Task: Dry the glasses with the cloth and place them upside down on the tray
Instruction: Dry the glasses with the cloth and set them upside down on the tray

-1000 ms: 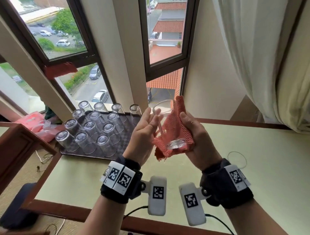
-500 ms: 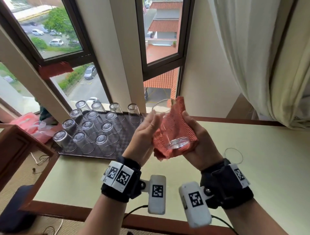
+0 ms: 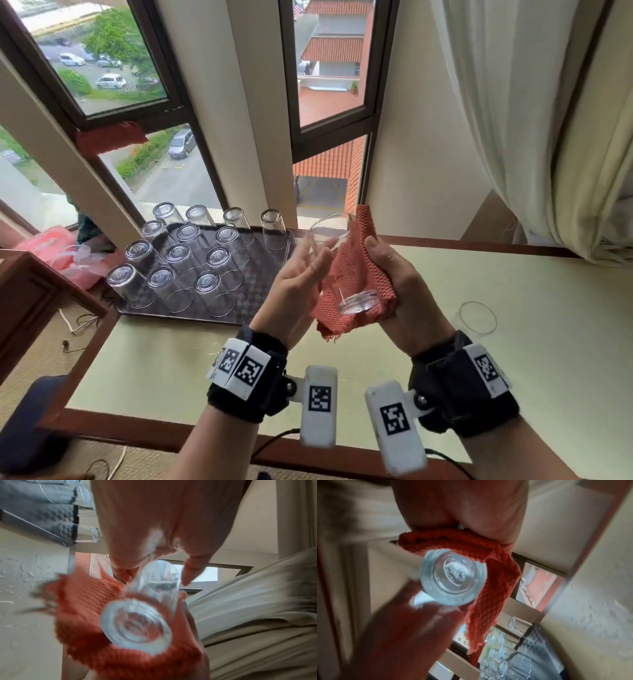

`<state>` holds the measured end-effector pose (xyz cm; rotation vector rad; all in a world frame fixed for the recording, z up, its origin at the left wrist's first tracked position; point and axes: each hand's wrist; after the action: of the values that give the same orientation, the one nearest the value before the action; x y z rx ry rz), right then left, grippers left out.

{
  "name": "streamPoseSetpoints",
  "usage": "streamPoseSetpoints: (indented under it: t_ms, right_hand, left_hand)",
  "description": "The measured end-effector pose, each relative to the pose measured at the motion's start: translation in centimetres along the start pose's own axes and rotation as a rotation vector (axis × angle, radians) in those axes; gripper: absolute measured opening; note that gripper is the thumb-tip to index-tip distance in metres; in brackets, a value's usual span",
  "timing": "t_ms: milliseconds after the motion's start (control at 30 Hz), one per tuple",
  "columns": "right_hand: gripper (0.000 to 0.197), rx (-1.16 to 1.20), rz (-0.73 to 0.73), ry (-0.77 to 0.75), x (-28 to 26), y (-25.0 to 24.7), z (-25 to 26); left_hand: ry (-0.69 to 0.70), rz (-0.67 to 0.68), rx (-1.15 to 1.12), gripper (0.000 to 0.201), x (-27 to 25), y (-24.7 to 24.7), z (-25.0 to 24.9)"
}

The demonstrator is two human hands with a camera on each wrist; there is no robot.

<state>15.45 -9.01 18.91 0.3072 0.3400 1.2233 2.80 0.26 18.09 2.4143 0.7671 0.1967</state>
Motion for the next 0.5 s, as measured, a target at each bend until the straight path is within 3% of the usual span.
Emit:
streamPoseSetpoints:
  t_ms: [133,233,367,500]
  right_hand:
    - [0.051,-0.222,-0.062,-0.137,0.5,0.6,-0.5]
    - [0.049,-0.072,-0.003,-0.095,0.5,1.0,-0.6]
    - [0.051,0.185,0.006,0.064,0.7,-0.1,-0.4]
    - [0.048,-0.072,-0.057,-0.081,1.3,-0.2,-0.5]
  left_hand:
    - [0.015,-0.073,0.032,0.081,1.0,0.1,0.2]
    - [0.006,-0.099,-0.001,0.092,1.2,0.4,0.9]
    - [-0.032,-0.017,-0.007,0.090,1.3,-0.1,0.6]
    - [-0.029,-0.123,-0.095,0.096,1.7,-0.2,0.5]
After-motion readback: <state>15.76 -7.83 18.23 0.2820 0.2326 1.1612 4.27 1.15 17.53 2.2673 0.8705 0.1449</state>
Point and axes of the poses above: each hand's wrist, its own x-axis towards the middle knuckle, its own y-axis out of the palm, z = x × y, and after that the axes turned 3 degrees about -x, right-handed
